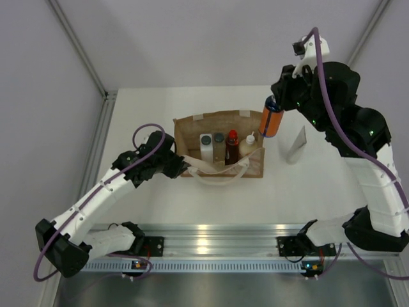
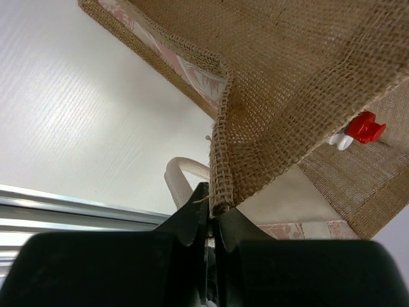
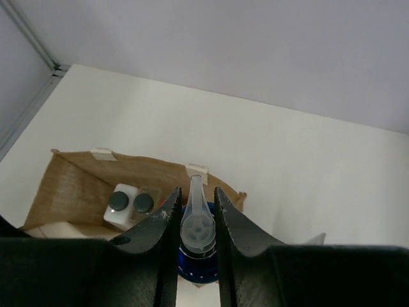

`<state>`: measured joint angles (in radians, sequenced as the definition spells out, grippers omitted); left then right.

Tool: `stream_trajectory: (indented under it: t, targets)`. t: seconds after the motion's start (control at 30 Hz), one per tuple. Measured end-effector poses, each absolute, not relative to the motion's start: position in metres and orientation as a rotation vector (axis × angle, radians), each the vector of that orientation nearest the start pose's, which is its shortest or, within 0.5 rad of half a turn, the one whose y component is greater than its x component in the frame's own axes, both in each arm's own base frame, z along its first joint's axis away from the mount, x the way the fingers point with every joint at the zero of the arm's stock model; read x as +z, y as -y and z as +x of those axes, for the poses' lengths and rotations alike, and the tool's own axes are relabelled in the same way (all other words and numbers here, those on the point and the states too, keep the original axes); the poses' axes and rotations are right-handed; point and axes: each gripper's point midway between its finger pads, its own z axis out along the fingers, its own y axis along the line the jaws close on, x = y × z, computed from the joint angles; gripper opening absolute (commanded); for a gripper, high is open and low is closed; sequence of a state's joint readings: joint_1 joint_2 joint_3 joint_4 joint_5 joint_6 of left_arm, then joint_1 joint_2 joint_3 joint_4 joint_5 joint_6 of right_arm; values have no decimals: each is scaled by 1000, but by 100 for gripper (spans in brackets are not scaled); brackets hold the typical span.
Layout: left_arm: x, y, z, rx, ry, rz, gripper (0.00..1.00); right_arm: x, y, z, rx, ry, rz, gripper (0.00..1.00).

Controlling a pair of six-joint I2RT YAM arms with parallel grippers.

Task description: Take the personal care products out of the canvas bag

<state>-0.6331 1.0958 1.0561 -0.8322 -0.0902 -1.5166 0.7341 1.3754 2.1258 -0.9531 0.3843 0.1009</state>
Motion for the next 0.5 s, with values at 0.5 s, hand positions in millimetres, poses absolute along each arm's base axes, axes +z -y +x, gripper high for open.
stream_trajectory:
  t: [0.5]
  targets:
    - [198,205,232,-770,-2384,-1160,0,379,-83,285,49,-1913,-62,0]
